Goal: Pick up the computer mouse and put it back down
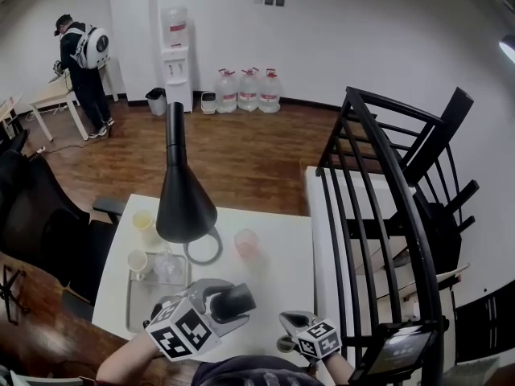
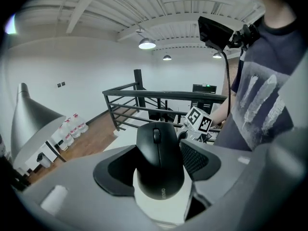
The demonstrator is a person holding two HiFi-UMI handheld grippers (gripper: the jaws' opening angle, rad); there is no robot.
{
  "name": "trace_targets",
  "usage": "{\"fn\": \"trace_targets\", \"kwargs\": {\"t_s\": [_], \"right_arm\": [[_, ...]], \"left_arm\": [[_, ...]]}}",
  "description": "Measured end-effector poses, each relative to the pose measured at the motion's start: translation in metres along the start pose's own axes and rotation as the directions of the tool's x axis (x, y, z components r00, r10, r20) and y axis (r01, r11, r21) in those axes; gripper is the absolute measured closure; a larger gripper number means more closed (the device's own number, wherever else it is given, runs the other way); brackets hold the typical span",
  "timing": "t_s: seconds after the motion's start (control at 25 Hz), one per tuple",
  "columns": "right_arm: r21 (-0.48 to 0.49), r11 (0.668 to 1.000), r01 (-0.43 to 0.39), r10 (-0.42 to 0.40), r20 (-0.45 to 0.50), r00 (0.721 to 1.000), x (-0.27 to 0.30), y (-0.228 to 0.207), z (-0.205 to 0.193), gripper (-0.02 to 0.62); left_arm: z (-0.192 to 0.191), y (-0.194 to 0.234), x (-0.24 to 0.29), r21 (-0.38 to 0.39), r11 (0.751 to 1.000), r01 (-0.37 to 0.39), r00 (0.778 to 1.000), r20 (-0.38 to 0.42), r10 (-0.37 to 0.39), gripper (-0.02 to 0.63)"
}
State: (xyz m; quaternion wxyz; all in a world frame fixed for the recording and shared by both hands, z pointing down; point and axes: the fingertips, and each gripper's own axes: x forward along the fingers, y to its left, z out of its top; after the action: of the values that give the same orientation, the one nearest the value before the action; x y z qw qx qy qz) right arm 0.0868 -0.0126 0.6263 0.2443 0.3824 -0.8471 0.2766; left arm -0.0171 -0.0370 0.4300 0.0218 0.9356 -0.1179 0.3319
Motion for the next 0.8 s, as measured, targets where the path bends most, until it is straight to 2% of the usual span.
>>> {"fn": "trace_targets", "kwargs": {"t_s": [0.4,0.8], "right_arm": [[-0.014,1.000,-0.001,0.001,-0.004,1.000,0.002,-0.006,0.006,0.593],[0.004,1.000,0.011,-0.011,-0.001,1.000,-0.001,-0.007,0.002,0.592]], "left_arm": [[0.025,0.006,-0.017,0.040,0.998,-0.039,0.997,0.075,0.036,0.305],[0.028,0.006,-0.017,0.063,0.997,-0.050,0.995,0.092,0.044,0.307]]}}
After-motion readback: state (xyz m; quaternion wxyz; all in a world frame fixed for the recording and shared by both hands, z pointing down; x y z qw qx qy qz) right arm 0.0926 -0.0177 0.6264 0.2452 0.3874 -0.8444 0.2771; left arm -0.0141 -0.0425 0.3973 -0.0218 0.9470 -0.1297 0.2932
